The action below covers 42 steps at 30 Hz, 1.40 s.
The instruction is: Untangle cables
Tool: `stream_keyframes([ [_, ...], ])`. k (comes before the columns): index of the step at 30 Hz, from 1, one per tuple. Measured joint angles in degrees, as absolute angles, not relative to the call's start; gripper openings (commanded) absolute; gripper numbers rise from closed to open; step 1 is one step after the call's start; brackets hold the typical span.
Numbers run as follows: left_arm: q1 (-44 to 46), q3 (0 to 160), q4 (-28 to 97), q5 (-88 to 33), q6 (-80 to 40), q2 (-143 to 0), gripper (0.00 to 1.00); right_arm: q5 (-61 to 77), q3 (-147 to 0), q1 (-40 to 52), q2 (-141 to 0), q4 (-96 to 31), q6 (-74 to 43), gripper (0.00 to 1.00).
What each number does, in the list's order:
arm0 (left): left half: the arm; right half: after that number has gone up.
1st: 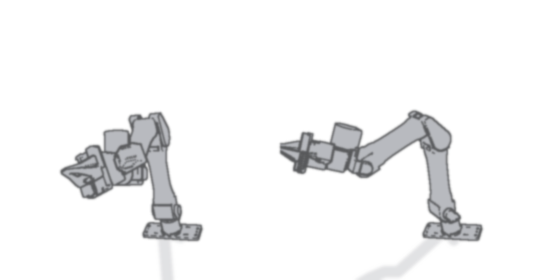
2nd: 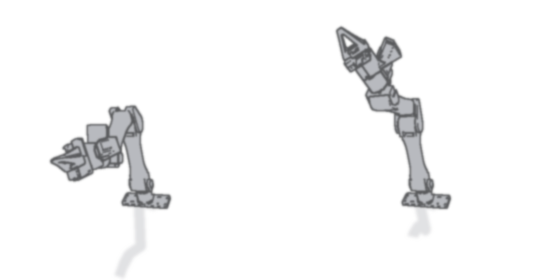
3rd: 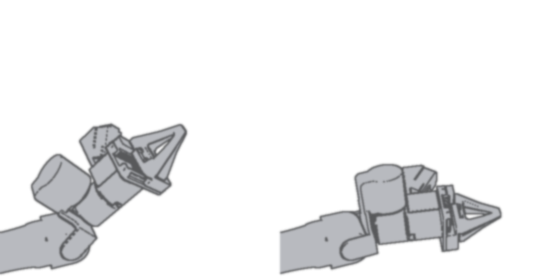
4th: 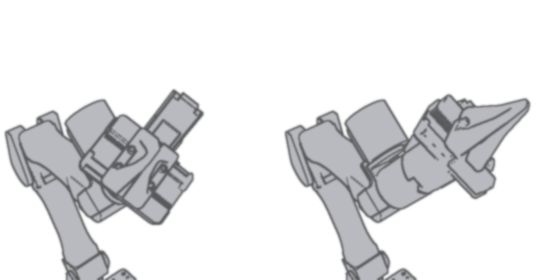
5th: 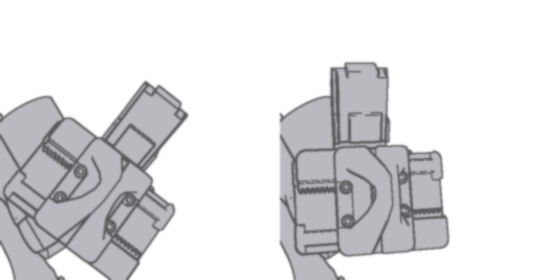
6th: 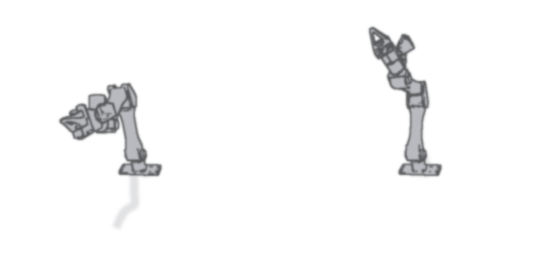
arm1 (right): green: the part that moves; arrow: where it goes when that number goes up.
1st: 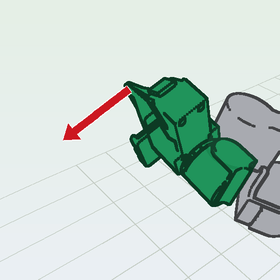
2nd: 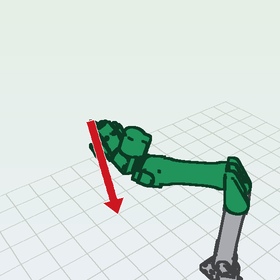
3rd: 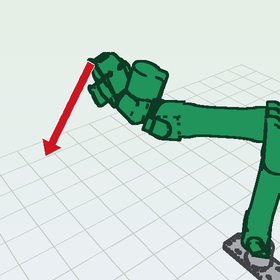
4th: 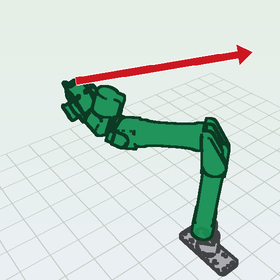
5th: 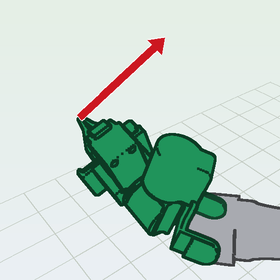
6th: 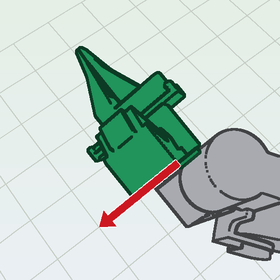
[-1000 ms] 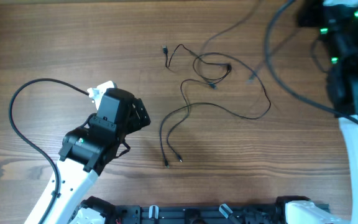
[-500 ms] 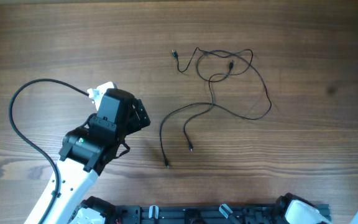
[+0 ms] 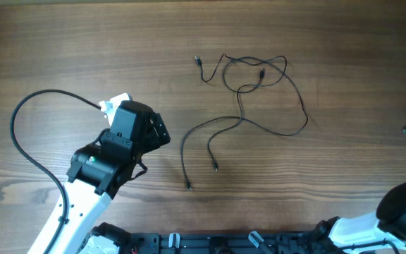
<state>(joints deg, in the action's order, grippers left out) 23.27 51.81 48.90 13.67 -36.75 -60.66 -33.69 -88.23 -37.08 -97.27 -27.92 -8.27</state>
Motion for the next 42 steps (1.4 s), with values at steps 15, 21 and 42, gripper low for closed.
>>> stream_keyframes([
  [15,23.27,51.81,48.9,13.67,-36.75,-60.71,1.0,-2.57,-87.05,-44.71,-110.06,-34.15,-12.64,0.08],
  [21,23.27,51.81,48.9,13.67,-36.75,-60.71,1.0,6.17,-87.07,-37.5,-110.06,-34.48,-4.27,0.05],
  [42,23.27,51.81,48.88,13.67,-36.75,-60.73,1.0,20.05,-86.89,-23.24,-107.09,-49.8,-15.25,1.0],
])
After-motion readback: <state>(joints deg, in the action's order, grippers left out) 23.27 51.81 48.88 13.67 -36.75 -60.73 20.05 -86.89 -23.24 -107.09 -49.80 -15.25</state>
